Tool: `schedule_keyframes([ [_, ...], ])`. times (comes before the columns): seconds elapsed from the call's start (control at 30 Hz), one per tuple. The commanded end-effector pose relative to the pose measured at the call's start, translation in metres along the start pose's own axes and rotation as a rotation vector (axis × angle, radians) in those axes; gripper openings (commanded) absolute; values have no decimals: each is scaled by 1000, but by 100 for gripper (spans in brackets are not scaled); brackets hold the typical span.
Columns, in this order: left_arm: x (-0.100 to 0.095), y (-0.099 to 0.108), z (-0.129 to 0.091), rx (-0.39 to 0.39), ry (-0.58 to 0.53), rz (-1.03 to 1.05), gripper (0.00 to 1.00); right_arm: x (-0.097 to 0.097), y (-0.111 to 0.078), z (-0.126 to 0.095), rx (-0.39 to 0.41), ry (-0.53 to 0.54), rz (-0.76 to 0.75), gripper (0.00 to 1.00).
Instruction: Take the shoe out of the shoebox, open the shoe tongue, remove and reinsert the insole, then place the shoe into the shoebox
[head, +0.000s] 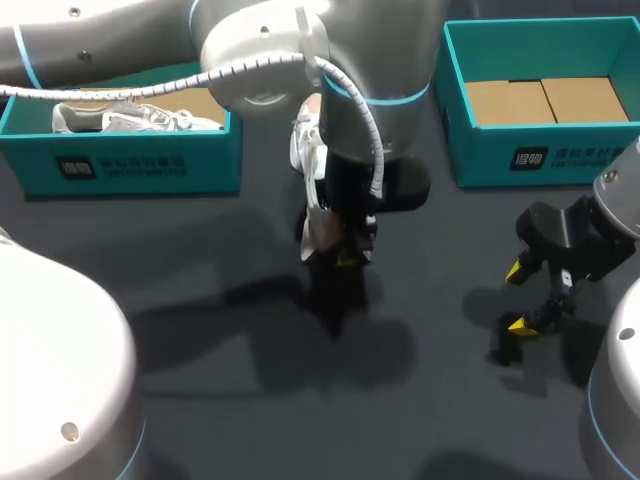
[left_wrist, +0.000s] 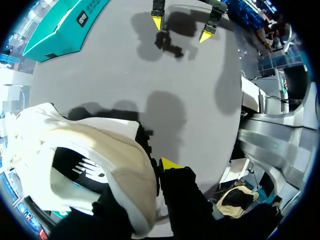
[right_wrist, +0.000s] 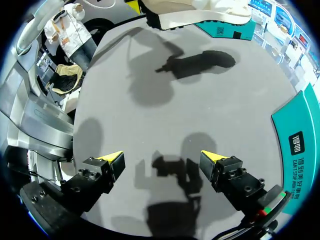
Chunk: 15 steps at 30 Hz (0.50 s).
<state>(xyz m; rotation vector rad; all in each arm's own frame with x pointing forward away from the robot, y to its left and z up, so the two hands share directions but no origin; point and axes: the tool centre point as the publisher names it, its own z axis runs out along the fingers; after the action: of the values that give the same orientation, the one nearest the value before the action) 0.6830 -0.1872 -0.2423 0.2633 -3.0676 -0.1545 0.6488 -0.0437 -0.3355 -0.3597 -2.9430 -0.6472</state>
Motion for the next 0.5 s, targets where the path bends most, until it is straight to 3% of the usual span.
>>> schedule_keyframes([
  [0.03,-26,32,-43,12,-17,3,0,1,0,1,2,-2,0,100],
  [0.2,-67,63,-76,-11,-54,6,0,1,0,1,2,-2,0,100],
  [0.5,-67,63,-76,-11,-54,6,0,1,0,1,2,-2,0,100],
])
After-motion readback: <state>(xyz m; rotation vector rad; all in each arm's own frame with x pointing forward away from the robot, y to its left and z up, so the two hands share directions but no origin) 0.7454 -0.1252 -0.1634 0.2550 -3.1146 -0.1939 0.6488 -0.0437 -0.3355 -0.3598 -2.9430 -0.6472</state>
